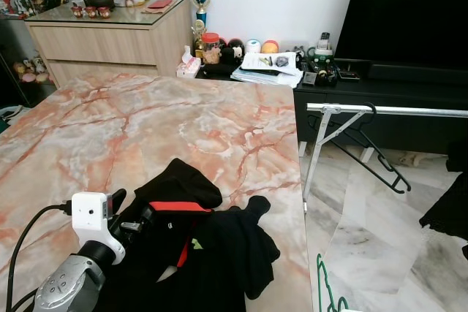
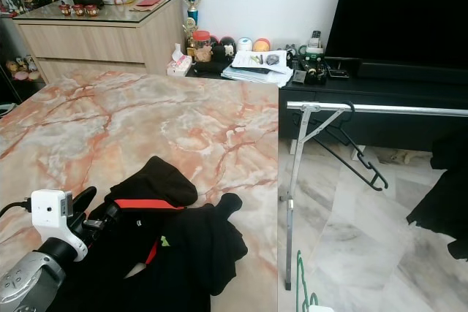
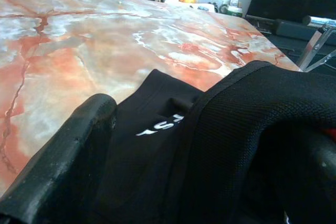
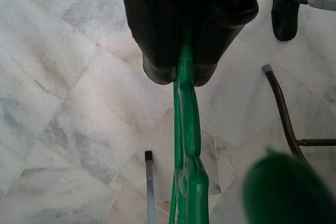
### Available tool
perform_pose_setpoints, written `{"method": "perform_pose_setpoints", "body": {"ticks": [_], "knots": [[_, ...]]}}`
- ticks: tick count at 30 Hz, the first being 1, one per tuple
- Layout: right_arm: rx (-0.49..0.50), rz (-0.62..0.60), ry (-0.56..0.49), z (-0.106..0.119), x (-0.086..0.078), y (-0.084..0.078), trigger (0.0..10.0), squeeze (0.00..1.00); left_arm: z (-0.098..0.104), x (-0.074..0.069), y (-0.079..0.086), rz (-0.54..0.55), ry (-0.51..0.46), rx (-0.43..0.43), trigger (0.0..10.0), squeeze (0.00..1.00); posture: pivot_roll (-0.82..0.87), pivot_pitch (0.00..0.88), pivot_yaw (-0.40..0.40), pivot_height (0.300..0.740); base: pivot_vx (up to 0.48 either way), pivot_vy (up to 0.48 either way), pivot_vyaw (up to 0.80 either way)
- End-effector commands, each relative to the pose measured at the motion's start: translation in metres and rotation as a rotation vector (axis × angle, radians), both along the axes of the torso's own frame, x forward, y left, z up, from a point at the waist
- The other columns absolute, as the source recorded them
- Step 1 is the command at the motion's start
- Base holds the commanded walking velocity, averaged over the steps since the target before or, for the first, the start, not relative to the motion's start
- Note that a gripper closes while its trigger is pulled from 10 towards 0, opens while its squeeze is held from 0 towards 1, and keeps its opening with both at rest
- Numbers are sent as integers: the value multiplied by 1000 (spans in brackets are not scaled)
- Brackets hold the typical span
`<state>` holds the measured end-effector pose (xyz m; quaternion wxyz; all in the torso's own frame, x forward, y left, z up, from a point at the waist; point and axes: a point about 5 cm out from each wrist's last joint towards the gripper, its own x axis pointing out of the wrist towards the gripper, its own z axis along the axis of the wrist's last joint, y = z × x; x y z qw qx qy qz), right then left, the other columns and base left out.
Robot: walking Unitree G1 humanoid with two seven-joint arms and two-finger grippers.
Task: Hang hanger
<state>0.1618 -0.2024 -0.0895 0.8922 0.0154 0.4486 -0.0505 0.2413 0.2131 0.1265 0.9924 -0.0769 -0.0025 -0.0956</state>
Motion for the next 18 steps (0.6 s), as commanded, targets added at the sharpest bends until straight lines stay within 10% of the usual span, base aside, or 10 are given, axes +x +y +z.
{"method": "perform_pose_setpoints", "body": {"ticks": [1, 18], "knots": [[2, -5, 1, 0, 0, 1, 10000, 0, 7, -1, 2, 11, -34, -14, 10000, 0, 161, 23, -4, 740, 0, 0, 0], [2, -5, -3, 0, 1, 1, 10000, 0, 7, -1, 2, 0, -30, -8, 10000, 0, 161, 26, -2, 740, 0, 0, 0]]}}
